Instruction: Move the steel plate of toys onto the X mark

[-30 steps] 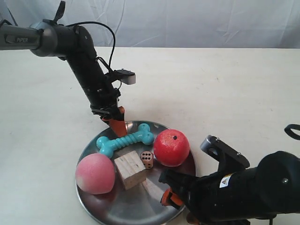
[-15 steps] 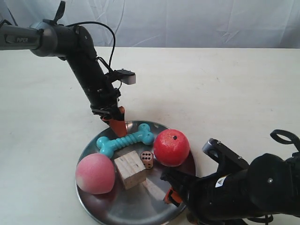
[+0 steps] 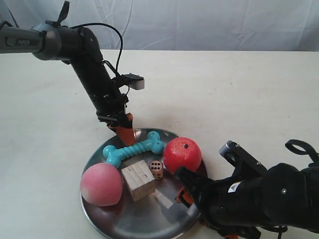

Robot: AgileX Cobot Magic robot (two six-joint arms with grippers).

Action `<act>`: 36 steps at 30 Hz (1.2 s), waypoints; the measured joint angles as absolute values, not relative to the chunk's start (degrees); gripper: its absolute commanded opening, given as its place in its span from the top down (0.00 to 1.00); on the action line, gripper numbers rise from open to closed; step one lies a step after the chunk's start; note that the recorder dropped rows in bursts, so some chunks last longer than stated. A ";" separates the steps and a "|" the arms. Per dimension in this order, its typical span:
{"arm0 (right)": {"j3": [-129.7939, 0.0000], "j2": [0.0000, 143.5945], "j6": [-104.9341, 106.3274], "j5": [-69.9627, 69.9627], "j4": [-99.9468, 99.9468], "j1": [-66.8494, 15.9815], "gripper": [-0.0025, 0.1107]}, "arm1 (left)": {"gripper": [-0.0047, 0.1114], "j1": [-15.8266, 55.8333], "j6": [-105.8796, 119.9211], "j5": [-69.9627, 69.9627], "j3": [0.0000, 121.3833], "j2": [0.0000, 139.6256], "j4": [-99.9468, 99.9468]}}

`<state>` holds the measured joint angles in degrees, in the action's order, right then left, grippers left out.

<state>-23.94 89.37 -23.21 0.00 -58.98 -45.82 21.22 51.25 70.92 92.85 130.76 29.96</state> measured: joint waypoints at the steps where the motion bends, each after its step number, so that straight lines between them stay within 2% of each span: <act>1: -23.94 89.51 -23.21 0.89 -58.97 -45.82 0.42 | 0.49 21.22 51.25 70.92 92.85 130.76 29.96; 15: -28.74 94.37 -22.96 1.70 -57.48 -48.73 0.42 | 0.50 21.22 51.25 70.75 93.14 130.76 29.59; 17: -28.74 94.37 -22.96 1.84 -57.48 -48.85 0.49 | 0.54 21.22 50.85 70.75 93.14 130.76 29.47; 20: -28.86 94.50 -22.96 1.84 -57.48 -48.88 0.61 | 0.67 21.22 50.22 70.04 93.18 130.76 27.91; 23: -29.09 95.14 -23.10 1.54 -57.48 -49.25 0.69 | 0.74 21.22 47.36 68.91 93.41 130.76 24.45; 26: -29.32 95.53 -23.10 1.41 -57.48 -49.51 0.69 | 0.73 21.22 44.25 68.72 93.53 130.76 22.13; 36: -29.32 95.62 -23.20 1.41 -57.48 -49.51 0.69 | 0.53 21.25 37.94 69.57 93.53 130.66 22.09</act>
<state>-29.32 95.62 -23.20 1.41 -57.48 -49.51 21.25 37.94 69.57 93.53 130.66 22.09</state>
